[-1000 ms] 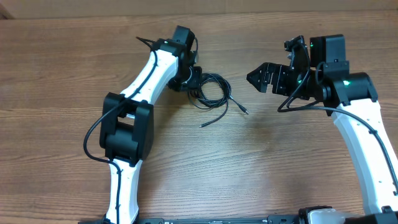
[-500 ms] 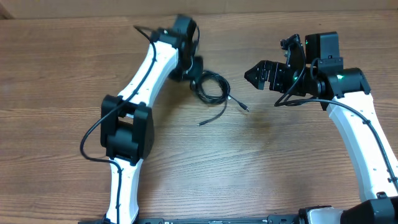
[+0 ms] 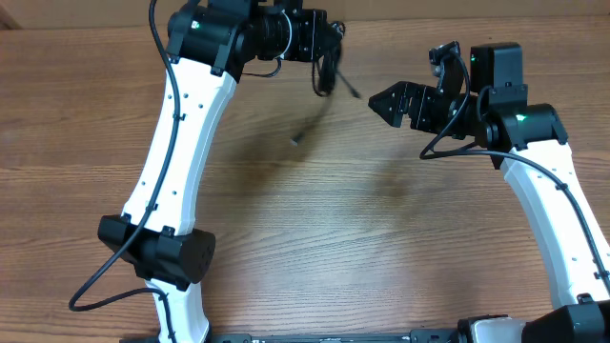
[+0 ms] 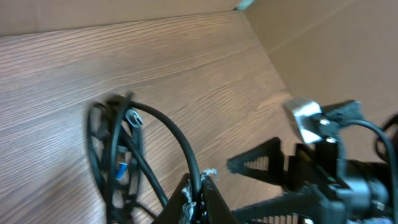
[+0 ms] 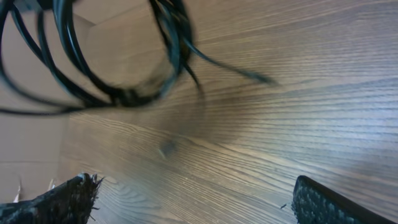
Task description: Untangle cables
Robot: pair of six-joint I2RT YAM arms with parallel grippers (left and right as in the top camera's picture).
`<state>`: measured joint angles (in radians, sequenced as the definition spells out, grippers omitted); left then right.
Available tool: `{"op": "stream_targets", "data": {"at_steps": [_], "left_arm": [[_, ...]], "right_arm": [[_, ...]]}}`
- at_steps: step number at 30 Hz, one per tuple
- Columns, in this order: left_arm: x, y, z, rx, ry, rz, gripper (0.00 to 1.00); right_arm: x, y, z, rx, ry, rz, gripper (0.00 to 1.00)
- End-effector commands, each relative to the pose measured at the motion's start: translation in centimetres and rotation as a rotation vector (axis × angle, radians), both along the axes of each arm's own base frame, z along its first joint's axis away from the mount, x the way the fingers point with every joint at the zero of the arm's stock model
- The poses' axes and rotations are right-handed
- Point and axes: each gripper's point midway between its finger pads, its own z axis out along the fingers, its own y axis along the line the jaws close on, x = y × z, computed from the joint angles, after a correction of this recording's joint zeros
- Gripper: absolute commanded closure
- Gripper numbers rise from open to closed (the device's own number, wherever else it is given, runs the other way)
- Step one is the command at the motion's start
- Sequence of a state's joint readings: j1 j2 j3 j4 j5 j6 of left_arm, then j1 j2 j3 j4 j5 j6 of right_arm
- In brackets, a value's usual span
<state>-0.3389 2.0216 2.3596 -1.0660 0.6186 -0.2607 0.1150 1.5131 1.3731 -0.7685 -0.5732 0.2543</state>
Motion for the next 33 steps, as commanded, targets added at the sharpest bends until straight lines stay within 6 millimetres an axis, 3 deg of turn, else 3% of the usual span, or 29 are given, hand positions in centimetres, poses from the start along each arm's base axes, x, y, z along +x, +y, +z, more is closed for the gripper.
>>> {"op": "stream_targets", "data": {"at_steps": [1,8,13,20,22,27,29,33], "left_arm": [[-0.9,-0.6,1.9,-0.075,-0.003,-0.045,0.96],[-2.1,-1.8,3.4,-0.169,0.016,-0.127,0.96],[-3.3,-2.5,5.1,-0.244,0.024,-0.197,0.96],[-4.3,-2.6,6.3,-0.276,0.030,-0.220,0.96],[-4.5,-2.6,6.4,-0.283,0.035,-0.223,0.96],[-4.2,-2.0,6.8,-0.252,0.004,-0.174,0.96],[-3.5,-0.6,7.0,-0.206,-0.029,-0.093,0.96],[-3.7,2.6,9.6,-0.155,-0.138,0.010,0.96]], "right_arm": [[0.3,0.8,1.4,0.030,-0.035,0.024,0.01],[0.9,2.1,2.0,0.013,-0.089,0.033,0.05],[2.4,1.6,0.6,-0.029,-0.048,-0.098,0.06],[4.2,4.4,0.5,0.031,-0.086,-0.066,0.09],[4.8,4.3,0.2,0.036,-0.075,-0.107,0.12],[6.1,2.1,-3.8,-0.012,0.061,-0.314,0.20],[6.3,1.4,-5.9,-0.034,0.127,-0.378,0.21],[6.3,1.1,-9.6,-0.082,0.214,-0.392,0.26]]}}
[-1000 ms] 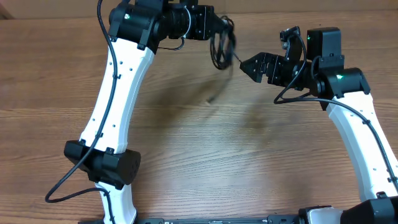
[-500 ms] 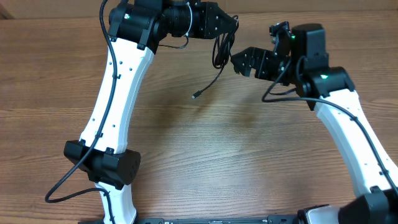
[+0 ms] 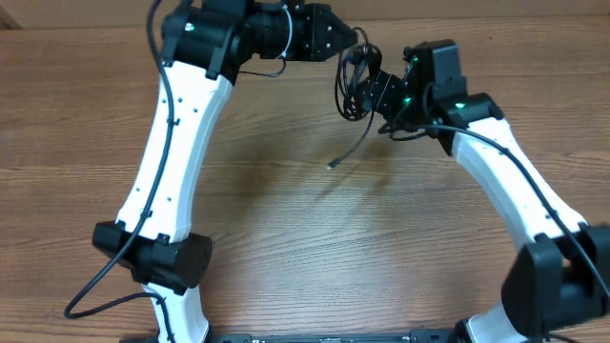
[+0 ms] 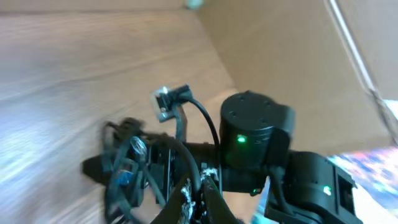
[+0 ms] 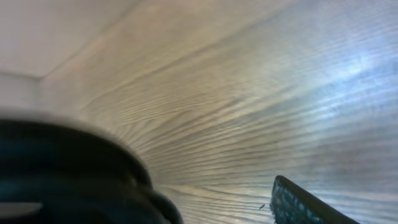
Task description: Untangle cables
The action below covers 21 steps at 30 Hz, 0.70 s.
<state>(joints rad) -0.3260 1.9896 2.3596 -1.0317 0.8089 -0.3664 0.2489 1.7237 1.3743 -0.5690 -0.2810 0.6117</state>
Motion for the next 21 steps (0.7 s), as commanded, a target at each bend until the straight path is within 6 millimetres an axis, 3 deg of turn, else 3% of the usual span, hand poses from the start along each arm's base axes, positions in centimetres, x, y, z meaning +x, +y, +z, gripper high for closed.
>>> {"op": "stream_targets", "data": {"at_steps": [1,7,14,17,21], "left_arm": [[-1.5,4.4,6.7,0.016,-0.209,0.130,0.96],[-2.5,8.5,9.3,0.028,-0.255,0.233,0.96],[-3.1,12.7,10.0,0.049,-0.252,0.326,0.96],[-3.3,13.7,10.0,0.063,-0.257,0.342,0.96],[-3.6,13.5,9.1,0.100,-0.250,0.322,0.96]], "right_arm": [[0.9,-1.2,-2.9,-0.048,0.073,-0.089,0.27],[0.6,-1.6,-4.8,-0.078,0.122,-0.103,0.29],[-0.6,-3.8,-6.3,-0.191,0.189,-0.161,0.28],[-1.3,-4.0,-7.0,-0.206,0.224,-0.159,0.28],[-1.9,-4.0,-7.3,-0.220,0.243,-0.129,0.28]]}}
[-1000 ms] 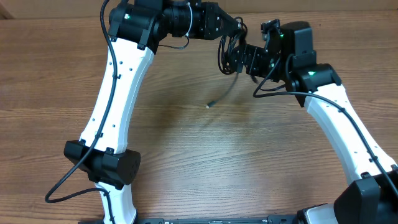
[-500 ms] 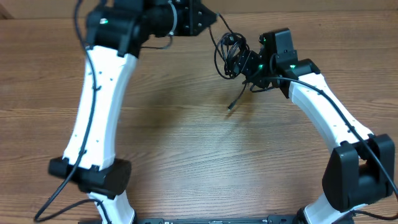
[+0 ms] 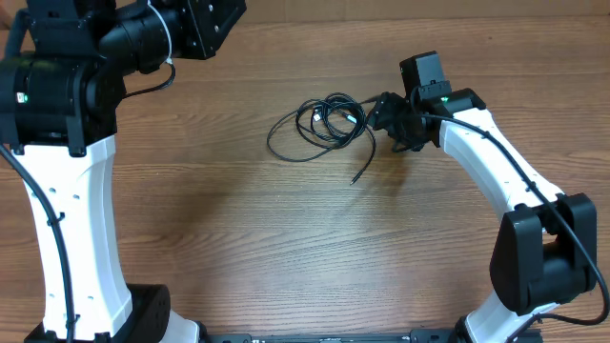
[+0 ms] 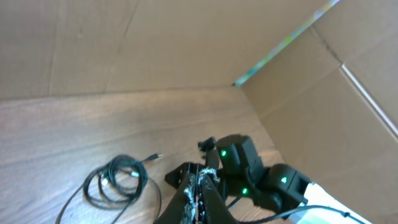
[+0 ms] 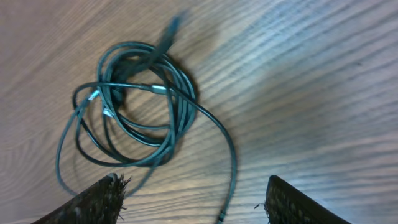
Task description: Untangle cables
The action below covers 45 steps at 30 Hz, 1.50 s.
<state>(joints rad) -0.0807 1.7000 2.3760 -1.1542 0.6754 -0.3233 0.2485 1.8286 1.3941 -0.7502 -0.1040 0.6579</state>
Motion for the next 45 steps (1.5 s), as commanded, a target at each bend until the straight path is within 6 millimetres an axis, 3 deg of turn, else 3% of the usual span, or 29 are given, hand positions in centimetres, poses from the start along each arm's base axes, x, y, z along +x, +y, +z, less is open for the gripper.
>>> {"op": "stream_targets", "data": {"at_steps": [1,7,11,13,17,23,26,34,39,45], "left_arm": [[0.3,0.1,-1.3,0.065,0.003,-0.004,0.96],[1.9,-1.3,-6.9,0.228,0.106,0.003,0.95],[3.5,-3.8,-11.2,0.276,0.194,-0.062,0.80],[4.6,-5.2,-14.3,0.318,0.233,-0.117,0.73],[6.4,-7.0,-19.4,0.382,0.282,-0.199,0.66],[8.9,-8.5,-28.5,0.486,0.347,-0.334,0.55],[9.9,-8.7,-31.4,0.526,0.331,-0.392,0.52],[11.6,-8.8,-37.7,0.649,0.221,-0.563,0.44],[12.0,-8.5,-41.7,0.704,0.244,-0.598,0.46],[13.0,-8.5,-44.3,0.720,0.243,-0.590,0.43]], "right_arm": [[-0.1,-0.3,-0.6,-0.029,0.009,0.035,0.28],[-0.8,-0.6,1.1,-0.018,0.006,0.070,0.28],[-1.2,-2.2,4.2,-0.008,-0.025,0.039,0.25],[-1.6,-3.2,5.9,-0.005,-0.049,0.017,0.20],[-2.4,-4.9,7.8,-0.016,-0.077,0.015,0.15],[-3.8,-5.6,7.2,-0.049,-0.027,0.059,0.13],[-4.3,-5.7,6.7,-0.051,-0.004,0.060,0.10],[-5.2,-4.8,6.2,-0.032,0.009,0.170,0.09],[-5.2,-4.8,6.1,-0.036,0.011,0.179,0.09],[-5.2,-4.8,6.1,-0.047,0.002,0.207,0.08]]}}
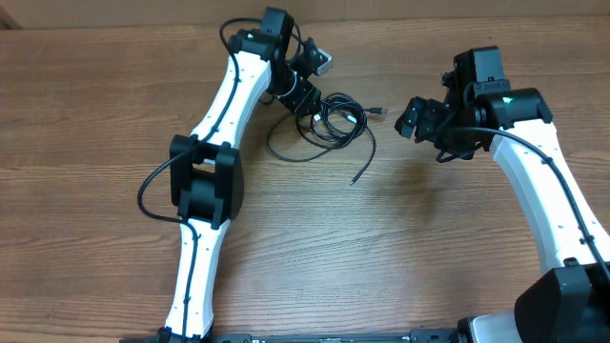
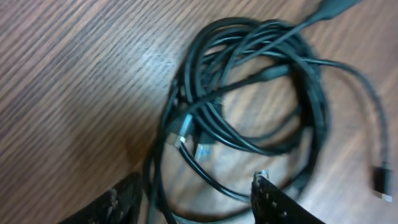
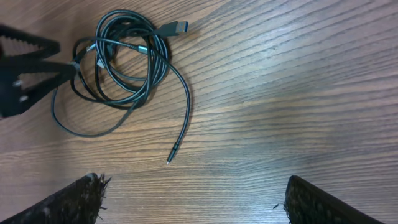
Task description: Untangle cables
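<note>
A coil of thin black cables [image 1: 332, 121] lies on the wooden table [image 1: 286, 248]. A USB plug [image 1: 379, 112] sticks out on its right, and a loose end [image 1: 355, 178] trails toward the front. My left gripper [image 1: 307, 103] stands open at the coil's left edge. In the left wrist view its fingers [image 2: 118, 205] straddle a few strands of the cable coil [image 2: 249, 106]. My right gripper [image 1: 410, 119] is open and empty, apart to the right. Its view shows the cable coil [image 3: 118, 56], the USB plug [image 3: 177, 28] and the loose end [image 3: 171, 155].
The left arm's white links [image 1: 224, 105] stretch from the front across the table's left middle. The right arm [image 1: 543, 191] runs along the right side. A cardboard wall [image 1: 429, 8] borders the table's far edge.
My left gripper was shut, raised high at the far left; now it is open, low at the coil's left edge. My right gripper, then next to the coil, now sits further right.
My left gripper held the cable bundle in the air at the back, with the right gripper open nearby. Then both grippers met at the hanging bundle. After that the coil lay on the table with the left arm away. Now the left gripper straddles its strands.
</note>
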Robot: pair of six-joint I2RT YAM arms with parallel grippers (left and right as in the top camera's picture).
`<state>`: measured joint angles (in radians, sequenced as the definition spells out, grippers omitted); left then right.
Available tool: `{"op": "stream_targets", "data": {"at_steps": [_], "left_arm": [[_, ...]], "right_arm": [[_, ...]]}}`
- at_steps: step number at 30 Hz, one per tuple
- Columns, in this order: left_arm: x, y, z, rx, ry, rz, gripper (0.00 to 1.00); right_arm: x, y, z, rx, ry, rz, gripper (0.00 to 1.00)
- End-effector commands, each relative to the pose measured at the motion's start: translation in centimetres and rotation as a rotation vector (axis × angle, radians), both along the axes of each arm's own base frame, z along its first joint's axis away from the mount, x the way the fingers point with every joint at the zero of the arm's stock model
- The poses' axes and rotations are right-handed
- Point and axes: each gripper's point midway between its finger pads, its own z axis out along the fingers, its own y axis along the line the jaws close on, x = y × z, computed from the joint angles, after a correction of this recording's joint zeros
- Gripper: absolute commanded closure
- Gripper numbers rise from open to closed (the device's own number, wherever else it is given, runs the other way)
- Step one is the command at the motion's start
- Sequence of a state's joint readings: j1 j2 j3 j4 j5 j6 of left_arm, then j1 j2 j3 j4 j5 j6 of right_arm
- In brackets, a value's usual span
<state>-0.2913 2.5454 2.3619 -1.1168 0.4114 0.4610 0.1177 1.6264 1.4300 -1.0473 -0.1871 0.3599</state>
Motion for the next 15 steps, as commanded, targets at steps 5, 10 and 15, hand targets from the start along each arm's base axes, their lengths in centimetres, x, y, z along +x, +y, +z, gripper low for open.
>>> {"op": "stream_targets", "data": {"at_steps": [5,10,15], "left_arm": [[2.6,-0.6,-3.2,0.014,-0.104,-0.044,0.42],[2.9,-0.7,-4.4,0.014,-0.104,-0.045,0.47],[2.4,-0.6,-5.2,0.018,-0.078,-0.046,0.62]], "right_arm": [[-0.2,0.2,-0.4,-0.010,-0.002,0.051,0.08],[-0.2,0.2,-0.4,-0.010,-0.001,0.051,0.08],[-0.2,0.2,-0.4,-0.009,0.001,0.050,0.08]]}}
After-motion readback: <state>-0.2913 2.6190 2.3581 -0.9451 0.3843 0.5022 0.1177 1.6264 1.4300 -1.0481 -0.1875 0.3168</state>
